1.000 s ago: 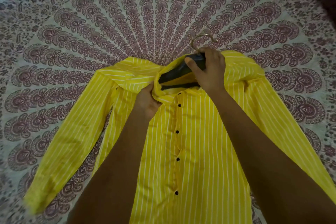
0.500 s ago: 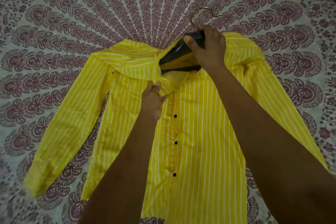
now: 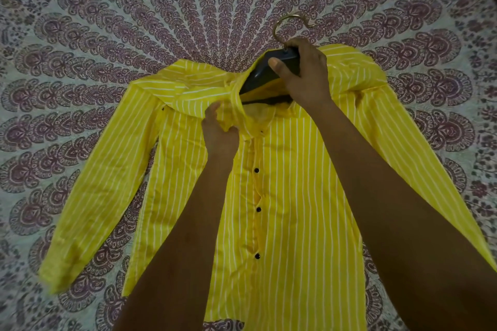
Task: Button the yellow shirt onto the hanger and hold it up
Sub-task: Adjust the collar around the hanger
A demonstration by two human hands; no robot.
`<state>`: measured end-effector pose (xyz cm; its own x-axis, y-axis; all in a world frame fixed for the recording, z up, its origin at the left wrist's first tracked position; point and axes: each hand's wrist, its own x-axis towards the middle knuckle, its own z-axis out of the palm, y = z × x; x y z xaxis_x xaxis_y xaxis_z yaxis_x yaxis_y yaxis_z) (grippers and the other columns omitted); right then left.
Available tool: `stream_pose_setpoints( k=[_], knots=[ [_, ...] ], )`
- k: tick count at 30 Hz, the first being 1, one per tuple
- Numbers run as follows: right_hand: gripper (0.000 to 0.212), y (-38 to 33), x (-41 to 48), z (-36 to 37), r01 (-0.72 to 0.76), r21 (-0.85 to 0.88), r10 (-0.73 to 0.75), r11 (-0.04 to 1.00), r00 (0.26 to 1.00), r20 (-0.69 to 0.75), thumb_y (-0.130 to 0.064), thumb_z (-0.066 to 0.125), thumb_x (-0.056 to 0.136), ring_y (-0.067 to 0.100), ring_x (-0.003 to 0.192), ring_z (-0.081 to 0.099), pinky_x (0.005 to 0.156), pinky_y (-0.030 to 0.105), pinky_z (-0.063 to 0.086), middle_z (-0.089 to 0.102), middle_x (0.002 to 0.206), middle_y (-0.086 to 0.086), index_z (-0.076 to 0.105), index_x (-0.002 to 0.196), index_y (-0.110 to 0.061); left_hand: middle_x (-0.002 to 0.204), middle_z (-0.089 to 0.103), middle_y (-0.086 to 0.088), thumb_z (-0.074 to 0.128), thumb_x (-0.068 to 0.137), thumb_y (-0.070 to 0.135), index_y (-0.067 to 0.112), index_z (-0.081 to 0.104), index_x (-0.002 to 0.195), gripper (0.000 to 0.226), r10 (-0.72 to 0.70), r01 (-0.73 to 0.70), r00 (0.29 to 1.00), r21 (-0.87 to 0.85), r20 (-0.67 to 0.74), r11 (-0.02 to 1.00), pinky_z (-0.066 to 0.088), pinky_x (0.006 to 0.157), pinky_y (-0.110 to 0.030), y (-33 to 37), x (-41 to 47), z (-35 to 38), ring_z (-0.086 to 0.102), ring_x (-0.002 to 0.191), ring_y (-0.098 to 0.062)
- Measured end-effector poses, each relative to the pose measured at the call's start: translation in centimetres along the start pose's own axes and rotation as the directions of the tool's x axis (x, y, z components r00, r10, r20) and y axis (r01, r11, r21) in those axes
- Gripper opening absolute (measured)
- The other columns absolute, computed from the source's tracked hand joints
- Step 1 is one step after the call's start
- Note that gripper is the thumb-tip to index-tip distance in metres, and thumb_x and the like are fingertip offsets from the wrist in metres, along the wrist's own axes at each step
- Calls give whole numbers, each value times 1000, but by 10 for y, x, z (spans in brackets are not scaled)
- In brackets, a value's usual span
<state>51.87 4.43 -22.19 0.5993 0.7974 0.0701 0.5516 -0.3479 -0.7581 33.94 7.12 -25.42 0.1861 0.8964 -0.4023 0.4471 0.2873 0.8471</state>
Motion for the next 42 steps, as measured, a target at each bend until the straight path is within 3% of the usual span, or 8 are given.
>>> stream_pose_setpoints(
  k=[5,10,19,21,26,33,38,42],
  knots=[
    [52,7,-12,-18,-180,391,203,903,979,-18,-8,49,87,15,128,36,105,18,32,38,141,13,34,136,-3,135,43,-14,71,74,5,14,44,134,66,425,-458,883,177,199,871,39,104,-42,35,18,3,41,126,-29],
    [45,24,-37,-16,-396,497,521,772,842,-137,-3,45,81,17,105,51,86,27,44,52,122,9,46,126,-5,127,53,-18,72,73,25,11,51,128,61,419,-488,872,393,252,779,38,101,-43,54,45,11,46,121,-36],
    [26,43,-49,-8,-578,757,638,306,714,288,-35,43,90,13,95,55,86,24,43,59,104,0,55,109,-20,110,62,-22,67,73,44,6,62,114,56,375,-568,821,555,430,608,40,88,-41,65,69,12,54,107,-36],
    [32,53,-51,-9,-570,735,628,367,735,257,-36,42,94,14,102,53,93,32,39,58,113,-1,56,116,-18,111,64,-20,64,70,46,8,62,116,59,387,-576,815,527,432,625,43,90,-43,66,68,11,55,108,-36],
    [26,62,-57,-10,-603,444,608,663,779,151,-25,64,84,9,62,40,63,27,34,42,66,-1,47,67,-15,113,66,-12,53,65,59,18,60,117,67,366,-545,832,489,417,681,46,89,-50,67,61,8,55,111,-37],
    [62,42,-54,-44,-248,74,259,966,910,-323,-22,59,67,31,120,46,98,32,30,51,127,15,47,125,-6,113,63,-18,62,74,38,7,58,119,55,376,-549,794,295,478,782,48,87,-45,96,40,-4,59,103,-29],
    [64,-8,-41,-92,-44,-15,40,999,980,-195,-33,49,80,31,138,28,111,42,19,41,144,11,37,139,-10,116,64,-15,69,81,17,11,59,119,40,392,-589,752,271,531,762,46,93,-41,164,21,-44,59,106,-26],
    [59,-65,-36,-130,84,-53,-91,995,985,-145,-50,42,85,29,122,47,104,44,33,56,127,10,49,130,-13,108,66,-4,66,84,16,16,61,115,31,411,-601,724,213,554,771,50,89,-35,225,-14,-88,63,99,-15]
  ],
)
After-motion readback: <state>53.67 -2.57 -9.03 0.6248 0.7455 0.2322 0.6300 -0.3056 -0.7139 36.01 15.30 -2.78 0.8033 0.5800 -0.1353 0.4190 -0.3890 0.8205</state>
